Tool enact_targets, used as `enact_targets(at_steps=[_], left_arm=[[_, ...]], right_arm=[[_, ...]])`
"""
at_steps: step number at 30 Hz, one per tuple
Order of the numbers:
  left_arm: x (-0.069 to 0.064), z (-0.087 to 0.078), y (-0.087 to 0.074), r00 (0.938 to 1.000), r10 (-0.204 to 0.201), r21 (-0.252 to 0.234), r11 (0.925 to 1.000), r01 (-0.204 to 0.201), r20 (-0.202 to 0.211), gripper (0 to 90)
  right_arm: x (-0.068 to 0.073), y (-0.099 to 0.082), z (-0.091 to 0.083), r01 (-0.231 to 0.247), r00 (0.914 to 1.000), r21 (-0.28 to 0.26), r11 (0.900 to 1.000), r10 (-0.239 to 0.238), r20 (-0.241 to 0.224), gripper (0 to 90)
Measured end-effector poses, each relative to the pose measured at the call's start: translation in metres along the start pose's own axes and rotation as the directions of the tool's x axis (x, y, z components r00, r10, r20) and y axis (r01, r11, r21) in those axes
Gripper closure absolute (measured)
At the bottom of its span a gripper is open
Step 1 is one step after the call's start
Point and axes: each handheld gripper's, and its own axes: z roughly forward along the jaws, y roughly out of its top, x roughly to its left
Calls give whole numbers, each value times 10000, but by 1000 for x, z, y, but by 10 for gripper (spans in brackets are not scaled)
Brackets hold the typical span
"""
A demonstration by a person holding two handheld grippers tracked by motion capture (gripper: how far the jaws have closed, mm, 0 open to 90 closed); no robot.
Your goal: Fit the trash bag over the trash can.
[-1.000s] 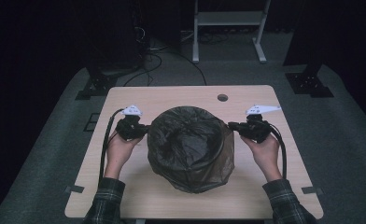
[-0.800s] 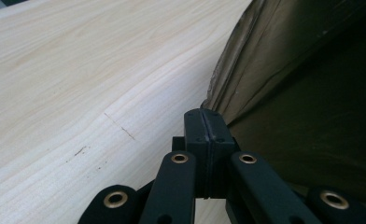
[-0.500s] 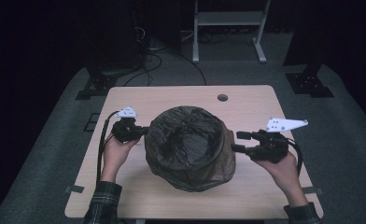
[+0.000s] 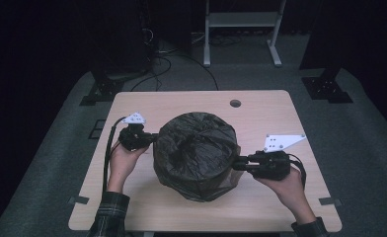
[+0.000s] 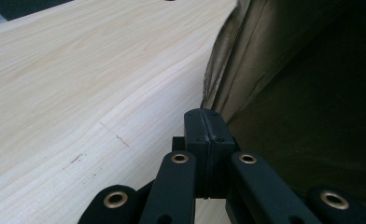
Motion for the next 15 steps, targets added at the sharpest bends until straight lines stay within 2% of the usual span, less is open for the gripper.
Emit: enact_targets(at_steps=[1,3,8,12,15], left_arm=[[0,0,0,10000,9,19,10000,-9,16,900],[-1,2,0,10000,44,121,9999,-44,0,900],[-1,5,-2,10000,51,186,9998,-51,14,899],[1,11,-6,10000,-29,417,9991,29,-13,900],[3,15,-11,9999,-118,560,9984,119,-20,900]], right_arm=[[0,-1,0,29,10000,-2,10000,-29,-16,895],[1,-2,0,47,10000,113,9999,-47,-16,900],[2,-10,8,312,9990,912,9953,-340,293,900],[0,-20,16,372,9980,1517,9877,-446,456,900],[-3,-31,24,362,9975,2090,9772,-478,511,900]])
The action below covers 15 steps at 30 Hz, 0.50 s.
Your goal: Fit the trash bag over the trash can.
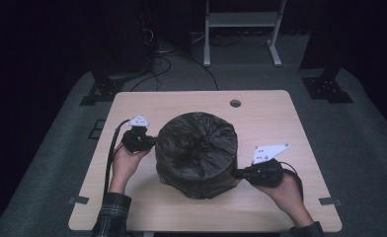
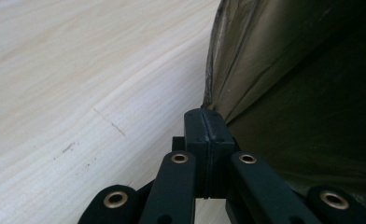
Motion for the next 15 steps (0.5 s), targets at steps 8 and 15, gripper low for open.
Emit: enact_targets(at_steps=[8,15], left_arm=[[5,12,-13,9997,-263,444,9987,264,-27,900],[8,20,-25,9992,-401,812,9959,405,-62,899]], right_arm=[[-8,-27,26,-378,9993,995,9943,373,75,900],[-11,-47,46,-687,9976,1877,9798,694,25,900]])
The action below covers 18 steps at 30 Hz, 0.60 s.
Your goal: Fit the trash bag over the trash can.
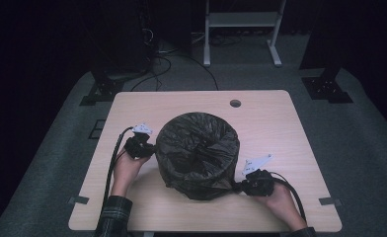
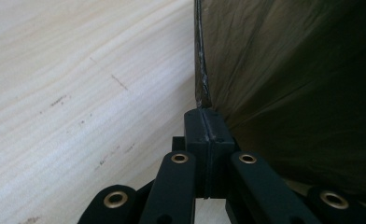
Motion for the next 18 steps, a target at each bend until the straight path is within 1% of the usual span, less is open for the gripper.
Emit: enact_targets(at_steps=[1,2,3,4,5,6,8,10,11,12,13,14,15,16,18], left_arm=[[0,-2,1,10000,-1,-119,9999,1,36,899],[0,-4,1,10000,-30,-258,9997,31,48,899],[0,-7,2,10000,-28,-426,9991,30,50,885],[0,-9,3,10000,-54,-515,9987,56,33,848],[-1,-12,4,10000,-54,-568,9984,53,-16,808],[-1,-15,5,10000,44,-582,9983,-46,-44,780],[-2,-22,6,10000,62,-795,9968,-66,-57,710],[-3,-29,6,9999,28,-1021,9948,-39,-109,628],[-4,-33,6,9998,-55,-1146,9934,35,-166,576],[-3,-36,6,9998,-130,-1238,9922,114,-128,506],[-4,-40,6,9998,-167,-1343,9908,151,-111,465],[-4,-44,6,9998,-185,-1500,9885,165,-114,420],[-4,-48,6,9997,-252,-1648,9860,253,25,373],[-4,-51,5,9998,-213,-1716,9849,215,33,361],[-7,-57,4,9999,-104,-1714,9852,89,-78,309]], right_arm=[[0,0,0,11,10000,-50,10000,-11,-5,892],[1,1,-3,39,9999,-165,9999,-37,135,824],[1,2,-5,52,9998,-250,9997,-47,194,789],[1,4,-9,40,9997,-392,9992,-30,254,726],[1,6,-13,33,9993,-564,9984,-12,368,699],[1,7,-17,39,9993,-652,9979,-15,363,681],[2,10,-25,72,9988,-932,9956,-26,491,594],[2,13,-34,12,9991,-1216,9926,39,423,488],[2,15,-38,5,9989,-1371,9906,61,473,439],[3,16,-42,8,9988,-1556,9878,67,479,388],[2,17,-47,-56,9989,-1746,9846,137,454,353],[2,19,-51,-134,9987,-1921,9813,225,450,287],[2,20,-55,-223,9985,-2104,9774,323,442,247],[1,21,-61,-269,9984,-2341,9718,376,417,217],[1,22,-67,-307,9984,-2557,9663,418,379,168]])
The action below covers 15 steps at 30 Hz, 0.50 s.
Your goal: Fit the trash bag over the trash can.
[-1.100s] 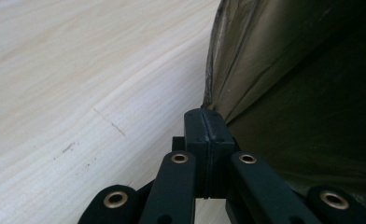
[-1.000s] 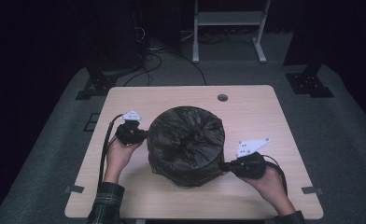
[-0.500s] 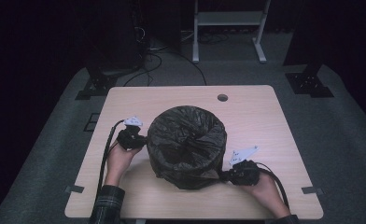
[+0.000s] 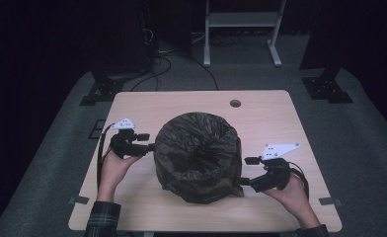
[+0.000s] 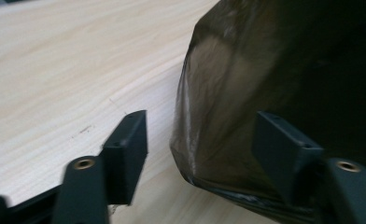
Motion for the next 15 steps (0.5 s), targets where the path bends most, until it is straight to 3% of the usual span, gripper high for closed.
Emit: enact_targets(at_steps=[4,6,8,10,15], left_arm=[[-6,-8,-6,9994,329,302,9990,-325,-103,165],[-11,-12,-13,9974,581,377,9977,-565,-435,89],[-16,-17,-21,9961,806,515,9956,-787,-371,79],[-18,-21,-26,9945,914,752,9933,-875,-510,5],[-24,-30,-42,9936,1080,853,9908,-1048,-338,0]], right_arm=[[2,9,-13,198,9998,-326,9993,-197,33,146],[5,16,-18,405,9992,-473,9981,-404,37,135],[7,24,-23,600,9982,-561,9966,-598,57,124],[10,35,-27,878,9960,-535,9947,-868,216,106],[15,56,-36,1263,9919,-848,9884,-1250,208,100]])
